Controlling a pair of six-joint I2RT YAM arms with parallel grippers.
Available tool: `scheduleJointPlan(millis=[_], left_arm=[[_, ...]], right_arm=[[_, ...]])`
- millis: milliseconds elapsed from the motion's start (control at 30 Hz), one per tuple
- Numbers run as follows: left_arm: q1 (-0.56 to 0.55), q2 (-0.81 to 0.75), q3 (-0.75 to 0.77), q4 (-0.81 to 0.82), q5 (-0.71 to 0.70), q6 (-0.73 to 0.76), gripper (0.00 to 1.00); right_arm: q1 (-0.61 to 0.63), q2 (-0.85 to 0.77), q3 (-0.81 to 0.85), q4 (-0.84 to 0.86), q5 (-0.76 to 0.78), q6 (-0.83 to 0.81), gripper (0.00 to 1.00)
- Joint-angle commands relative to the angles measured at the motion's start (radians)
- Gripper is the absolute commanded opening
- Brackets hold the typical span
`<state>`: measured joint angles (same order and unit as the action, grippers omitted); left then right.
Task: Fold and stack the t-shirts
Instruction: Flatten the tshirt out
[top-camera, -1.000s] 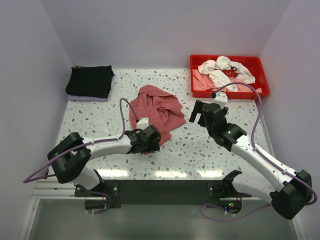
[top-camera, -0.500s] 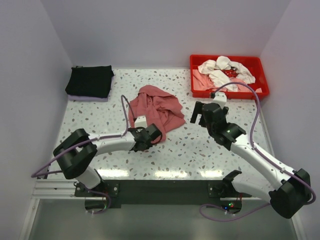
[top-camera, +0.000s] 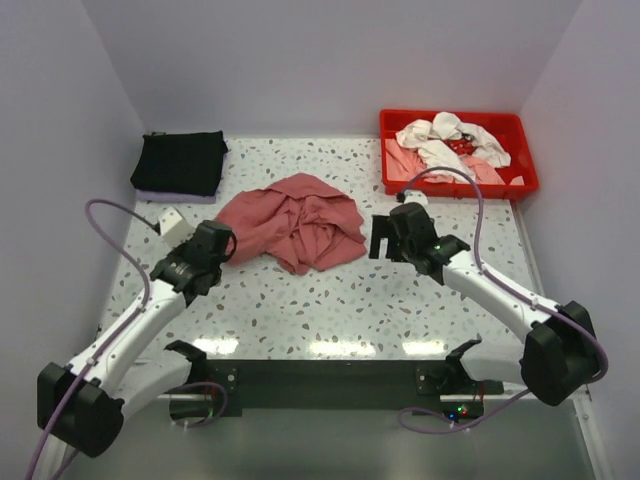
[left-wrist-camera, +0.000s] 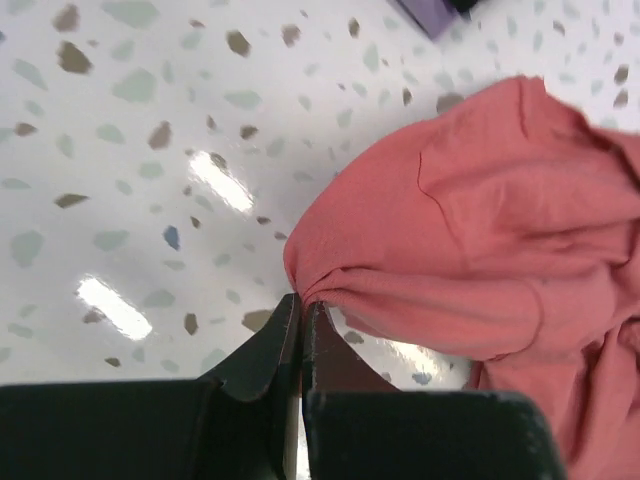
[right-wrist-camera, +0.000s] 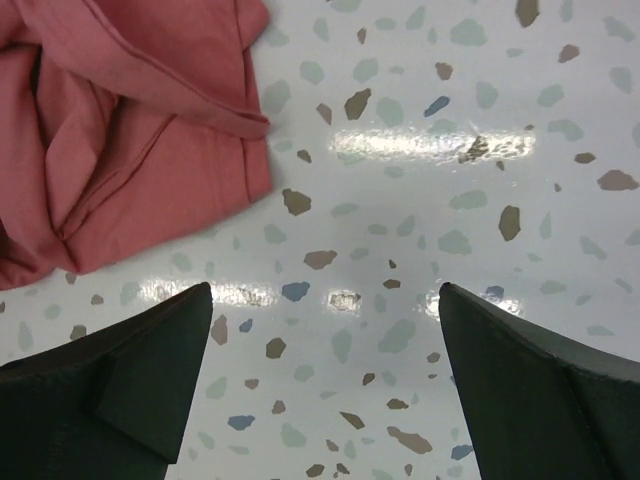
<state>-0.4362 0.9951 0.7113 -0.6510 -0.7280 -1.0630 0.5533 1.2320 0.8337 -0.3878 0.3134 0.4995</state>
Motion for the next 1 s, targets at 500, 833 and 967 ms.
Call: scheduleJointPlan(millis=[500, 833, 967], left_arm=[[0.090, -0.162, 0.053, 0.004, -0.073, 0.058, 0.00], [0.091, -0.115, 0.045, 0.040, -0.057, 0.074, 0.00], [0.100, -0.101, 0.051, 0.047, -0.076, 0.075, 0.00]], right_arm=[[-0.021, 0.433, 0.355, 0.106, -0.451, -0.548, 0.91], [-0.032, 0.654, 0.525, 0.063, -0.504, -0.714, 0.80], [-0.033, 0.681, 0.573, 0.072, -0.507, -0.688, 0.33]])
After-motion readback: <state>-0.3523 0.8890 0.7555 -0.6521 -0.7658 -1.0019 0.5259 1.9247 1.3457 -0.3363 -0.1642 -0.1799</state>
